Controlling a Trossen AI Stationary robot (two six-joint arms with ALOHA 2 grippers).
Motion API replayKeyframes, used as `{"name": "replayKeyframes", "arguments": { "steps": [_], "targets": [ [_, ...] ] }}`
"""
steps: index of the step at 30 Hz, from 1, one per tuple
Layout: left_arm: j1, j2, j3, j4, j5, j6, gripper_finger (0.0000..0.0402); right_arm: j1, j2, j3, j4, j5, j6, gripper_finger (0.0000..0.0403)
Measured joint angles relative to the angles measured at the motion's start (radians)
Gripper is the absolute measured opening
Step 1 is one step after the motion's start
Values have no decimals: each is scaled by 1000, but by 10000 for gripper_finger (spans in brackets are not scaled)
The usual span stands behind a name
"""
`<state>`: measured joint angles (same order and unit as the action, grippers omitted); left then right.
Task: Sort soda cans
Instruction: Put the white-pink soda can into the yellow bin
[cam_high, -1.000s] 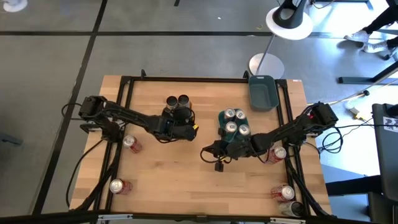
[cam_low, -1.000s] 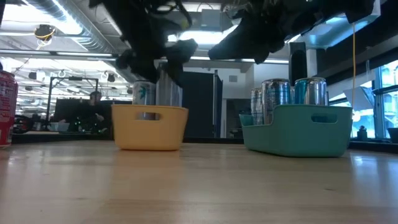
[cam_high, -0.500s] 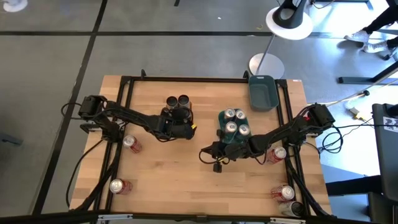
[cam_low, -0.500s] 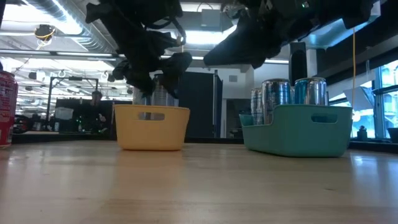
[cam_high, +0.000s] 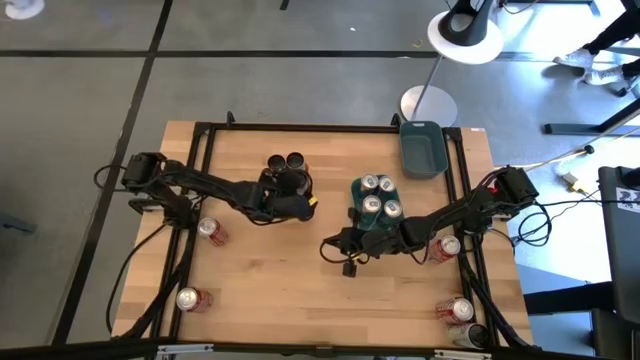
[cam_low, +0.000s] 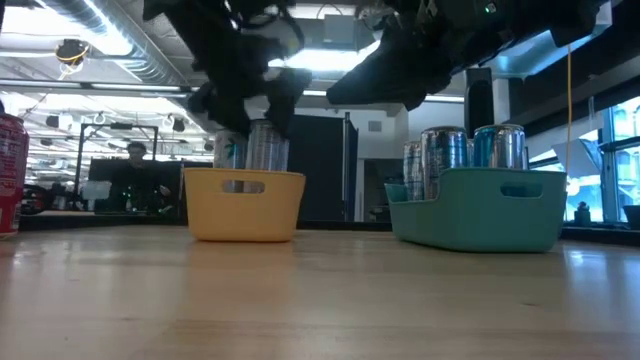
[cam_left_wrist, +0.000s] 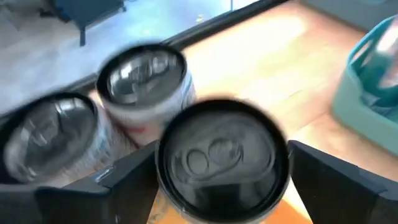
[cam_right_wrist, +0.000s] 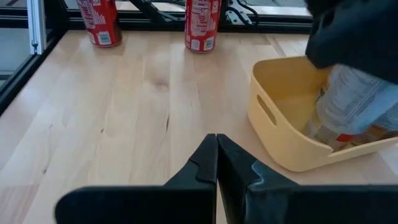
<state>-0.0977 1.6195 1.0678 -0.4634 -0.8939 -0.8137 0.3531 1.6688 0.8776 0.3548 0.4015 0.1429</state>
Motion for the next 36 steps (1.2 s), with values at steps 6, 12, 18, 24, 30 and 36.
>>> {"name": "replayKeyframes", "arguments": {
  "steps": [6,12,18,24,30,36],
  "targets": [
    [-23,-102,25,-2,4,143,326,0,-12,1,18,8,-50,5],
    [-79,-261,28,5,4,291,327,0,-84,1,-7,7,-90,5],
    [-130,-375,28,7,-3,391,327,-2,-146,1,8,14,-135,5],
    [-151,-404,28,4,-4,487,327,11,-252,74,-205,61,-258,14],
    [-150,-403,28,2,-3,560,327,84,-363,354,-869,32,-23,111],
    [-123,-402,28,2,-3,624,327,180,-343,670,-1363,25,260,259]
  ]
}}
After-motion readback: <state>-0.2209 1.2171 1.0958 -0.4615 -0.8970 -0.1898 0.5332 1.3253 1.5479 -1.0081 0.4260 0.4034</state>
